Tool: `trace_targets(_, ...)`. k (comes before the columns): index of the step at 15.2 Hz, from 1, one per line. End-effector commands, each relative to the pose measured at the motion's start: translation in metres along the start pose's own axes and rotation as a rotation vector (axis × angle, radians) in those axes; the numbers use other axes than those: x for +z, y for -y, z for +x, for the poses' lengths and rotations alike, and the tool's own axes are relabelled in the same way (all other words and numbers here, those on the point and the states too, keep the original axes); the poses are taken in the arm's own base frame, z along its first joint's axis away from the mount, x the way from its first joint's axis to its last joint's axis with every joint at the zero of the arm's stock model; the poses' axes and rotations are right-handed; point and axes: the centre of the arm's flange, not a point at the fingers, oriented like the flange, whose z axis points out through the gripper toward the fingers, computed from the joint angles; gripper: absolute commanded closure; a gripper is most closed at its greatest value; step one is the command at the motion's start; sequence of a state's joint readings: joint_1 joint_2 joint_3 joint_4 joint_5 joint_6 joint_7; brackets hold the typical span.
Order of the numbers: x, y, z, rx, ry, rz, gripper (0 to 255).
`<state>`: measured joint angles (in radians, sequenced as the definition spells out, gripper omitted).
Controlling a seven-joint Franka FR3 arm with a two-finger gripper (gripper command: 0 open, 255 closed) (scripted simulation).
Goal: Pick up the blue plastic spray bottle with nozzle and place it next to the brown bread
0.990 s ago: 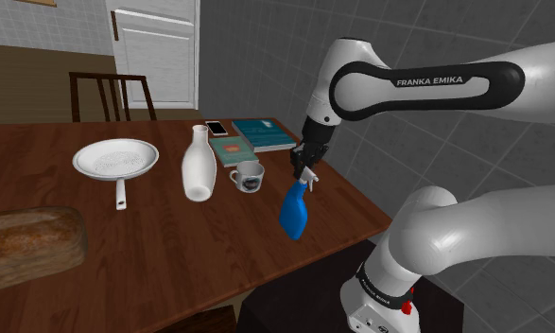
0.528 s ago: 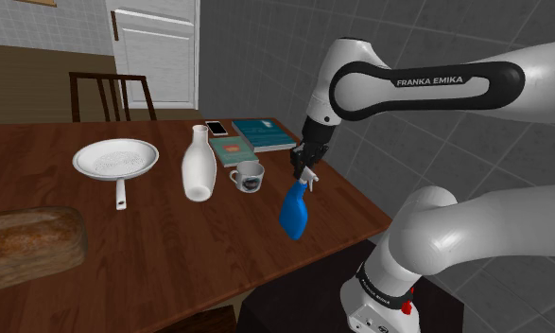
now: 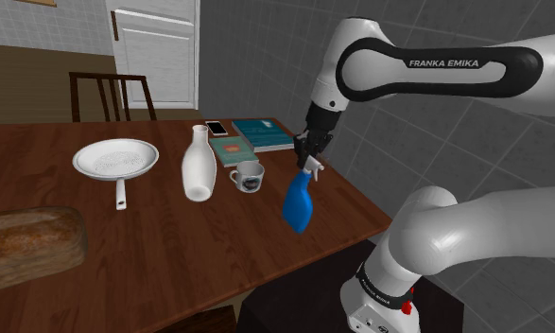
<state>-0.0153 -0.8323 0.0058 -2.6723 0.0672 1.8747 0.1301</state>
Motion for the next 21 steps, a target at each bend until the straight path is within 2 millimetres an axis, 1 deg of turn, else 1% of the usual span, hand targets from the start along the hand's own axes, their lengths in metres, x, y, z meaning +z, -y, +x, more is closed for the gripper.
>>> trace_targets(1,-0.011,0.002,0.001,0.0,0.0,0.0,255)
trace_targets(21,-0.117,0.008,0.003,0.0,0.0,0.0,255)
